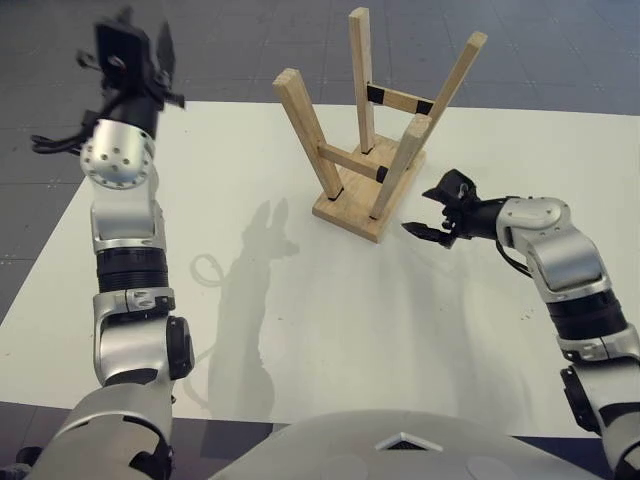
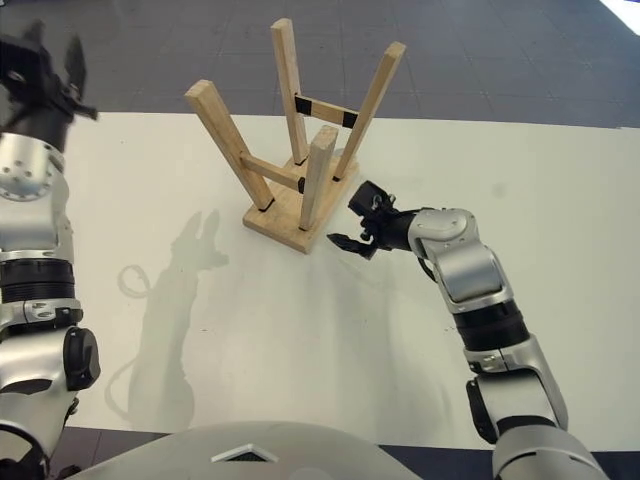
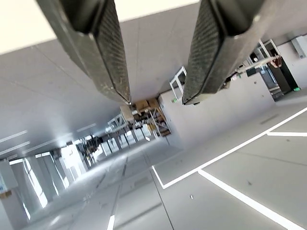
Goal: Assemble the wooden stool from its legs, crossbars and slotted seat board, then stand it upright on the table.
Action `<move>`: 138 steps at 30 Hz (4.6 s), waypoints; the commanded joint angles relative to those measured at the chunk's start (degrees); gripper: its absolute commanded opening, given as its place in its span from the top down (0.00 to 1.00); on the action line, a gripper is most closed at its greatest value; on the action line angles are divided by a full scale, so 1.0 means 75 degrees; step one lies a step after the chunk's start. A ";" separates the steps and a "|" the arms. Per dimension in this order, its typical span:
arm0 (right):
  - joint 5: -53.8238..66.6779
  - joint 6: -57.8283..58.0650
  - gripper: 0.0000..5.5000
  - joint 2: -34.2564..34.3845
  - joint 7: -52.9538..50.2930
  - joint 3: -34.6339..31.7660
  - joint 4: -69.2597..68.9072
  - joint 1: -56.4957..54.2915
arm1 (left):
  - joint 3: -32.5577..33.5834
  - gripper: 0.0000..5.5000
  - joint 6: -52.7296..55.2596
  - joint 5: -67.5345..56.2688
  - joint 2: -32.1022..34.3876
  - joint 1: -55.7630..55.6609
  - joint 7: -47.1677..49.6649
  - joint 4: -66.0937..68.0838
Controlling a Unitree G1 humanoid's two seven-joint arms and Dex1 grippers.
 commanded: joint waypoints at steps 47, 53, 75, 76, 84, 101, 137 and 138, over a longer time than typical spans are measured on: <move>0.0192 -0.0300 0.30 0.0819 -0.0950 -0.0446 -0.1140 0.0174 | -0.0491 0.63 0.3192 -0.0105 -0.0108 0.0482 -0.0991 -0.0496; 0.1384 0.0829 0.30 0.1270 -0.0594 -0.0029 -0.3077 0.0415 | -0.0277 0.63 0.3004 -0.0028 -0.0034 0.0471 -0.0493 0.0089; -0.0397 -0.4714 0.30 0.2572 -0.2652 -0.1180 0.8107 -0.3507 | -0.1250 0.63 0.7433 -0.1978 0.1409 0.3025 -0.3654 -0.4518; -0.0426 -0.4906 0.30 0.2686 -0.2725 -0.1222 0.8357 -0.3698 | -0.1347 0.63 0.7482 -0.2007 0.1306 0.2957 -0.3632 -0.4577; -0.0658 -0.5700 0.30 0.3304 -0.3002 -0.1386 0.9587 -0.4913 | -0.2264 0.63 0.6539 -0.1317 0.0853 0.1981 -0.3281 -0.3031; -0.1395 -0.5679 0.30 0.2987 -0.1311 -0.0763 0.8385 -0.3738 | -0.2820 0.63 0.2432 -0.0019 0.0014 -0.0720 -0.3387 0.2914; 0.3350 0.1214 0.33 0.0297 0.0588 -0.1656 -0.2263 -0.0121 | -0.1340 0.63 0.0183 -0.0365 0.0301 -0.2356 -0.5464 0.5313; 0.3394 0.1198 0.36 0.0280 0.0601 -0.1651 -0.2206 -0.0185 | -0.1259 0.63 0.0184 -0.0473 0.0442 -0.2327 -0.5704 0.5144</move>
